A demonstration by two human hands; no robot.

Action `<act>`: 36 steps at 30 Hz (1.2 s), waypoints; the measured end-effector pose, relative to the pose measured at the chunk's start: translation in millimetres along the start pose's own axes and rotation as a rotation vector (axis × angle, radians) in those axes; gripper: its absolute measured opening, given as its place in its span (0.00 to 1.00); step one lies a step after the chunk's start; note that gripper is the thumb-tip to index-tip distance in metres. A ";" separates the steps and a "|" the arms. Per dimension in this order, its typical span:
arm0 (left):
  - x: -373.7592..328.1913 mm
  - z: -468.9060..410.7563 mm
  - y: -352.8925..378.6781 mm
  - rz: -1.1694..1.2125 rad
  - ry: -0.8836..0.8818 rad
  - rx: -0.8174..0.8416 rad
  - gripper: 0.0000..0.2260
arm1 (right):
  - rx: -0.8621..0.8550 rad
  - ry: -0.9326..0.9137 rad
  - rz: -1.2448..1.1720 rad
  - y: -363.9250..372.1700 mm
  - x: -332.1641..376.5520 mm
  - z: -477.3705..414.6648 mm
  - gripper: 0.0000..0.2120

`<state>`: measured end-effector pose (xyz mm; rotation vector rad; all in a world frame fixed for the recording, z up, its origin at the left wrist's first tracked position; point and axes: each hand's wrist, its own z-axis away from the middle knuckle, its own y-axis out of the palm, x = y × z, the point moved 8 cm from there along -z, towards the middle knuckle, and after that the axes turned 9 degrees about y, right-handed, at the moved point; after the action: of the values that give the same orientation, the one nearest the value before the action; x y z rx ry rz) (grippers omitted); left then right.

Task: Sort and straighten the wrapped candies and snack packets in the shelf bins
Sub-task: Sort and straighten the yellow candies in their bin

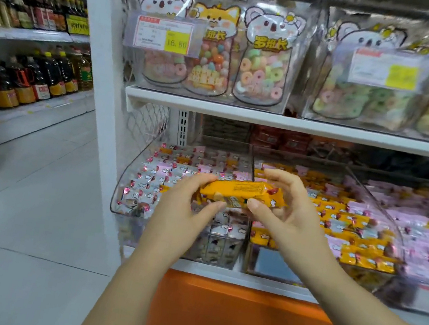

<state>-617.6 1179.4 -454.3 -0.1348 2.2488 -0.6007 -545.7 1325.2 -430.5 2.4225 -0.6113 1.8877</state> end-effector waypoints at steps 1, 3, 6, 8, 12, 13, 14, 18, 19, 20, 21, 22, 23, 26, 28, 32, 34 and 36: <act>-5.8 -1.8 9.0 -0.005 0.022 0.021 0.16 | -0.013 -0.006 0.044 -7.3 0.6 1.6 0.16; -17.3 -5.0 26.8 -0.022 0.065 0.063 0.17 | -0.052 0.003 0.098 -24.3 -3.0 3.7 0.13; -29.0 -8.6 50.8 -0.021 0.092 0.121 0.18 | -0.111 0.036 0.106 -53.7 -12.5 9.1 0.11; -36.7 -11.1 66.5 -0.025 0.105 0.162 0.19 | -0.146 0.040 0.120 -73.9 -15.9 13.3 0.12; -49.6 -15.2 97.5 -0.029 0.123 0.228 0.20 | -0.254 0.040 0.116 -119.2 -22.6 20.1 0.11; -51.9 -16.2 104.0 -0.032 0.133 0.238 0.20 | -0.279 0.047 0.122 -129.4 -25.5 21.2 0.12; -53.9 -17.4 111.0 -0.039 0.147 0.247 0.20 | -0.299 0.051 0.126 -139.5 -28.1 22.6 0.12; -64.0 -21.9 144.1 -0.102 0.181 0.303 0.20 | -0.363 0.050 0.137 -177.7 -37.6 28.0 0.13; -66.3 -22.0 152.3 -0.125 0.188 0.327 0.19 | -0.378 0.052 0.144 -185.0 -40.3 28.7 0.13; -67.1 -20.9 160.4 -0.147 0.194 0.353 0.19 | -0.386 0.051 0.141 -191.5 -43.1 29.3 0.14; -67.4 -19.6 168.1 -0.167 0.200 0.378 0.19 | -0.389 0.053 0.121 -196.9 -46.0 30.1 0.14; -66.4 -17.8 175.2 -0.187 0.203 0.405 0.18 | -0.389 0.051 0.100 -201.6 -48.8 30.9 0.15; -65.1 -15.9 181.2 -0.211 0.202 0.435 0.18 | -0.390 0.051 0.094 -205.4 -50.7 32.1 0.15; -63.7 -12.2 193.3 -0.316 0.209 0.512 0.18 | -0.389 0.041 0.121 -213.1 -50.5 35.5 0.16; -65.7 -14.9 195.8 -0.350 0.195 0.508 0.17 | -0.381 0.027 0.122 -214.7 -48.2 36.8 0.16; -70.7 -20.6 199.8 -0.387 0.179 0.439 0.06 | -0.369 0.014 0.140 -212.3 -47.5 37.1 0.12; -73.2 -20.0 201.0 -0.422 0.190 0.417 0.06 | -0.357 0.010 0.186 -207.1 -48.9 36.4 0.10; -76.8 -17.8 199.5 -0.456 0.222 0.395 0.07 | -0.339 0.011 0.283 -199.8 -49.1 35.6 0.10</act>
<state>-559.6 1383.7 -484.4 -0.4029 2.2683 -1.3469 -460.6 1515.6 -440.7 2.2007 -1.2184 1.7048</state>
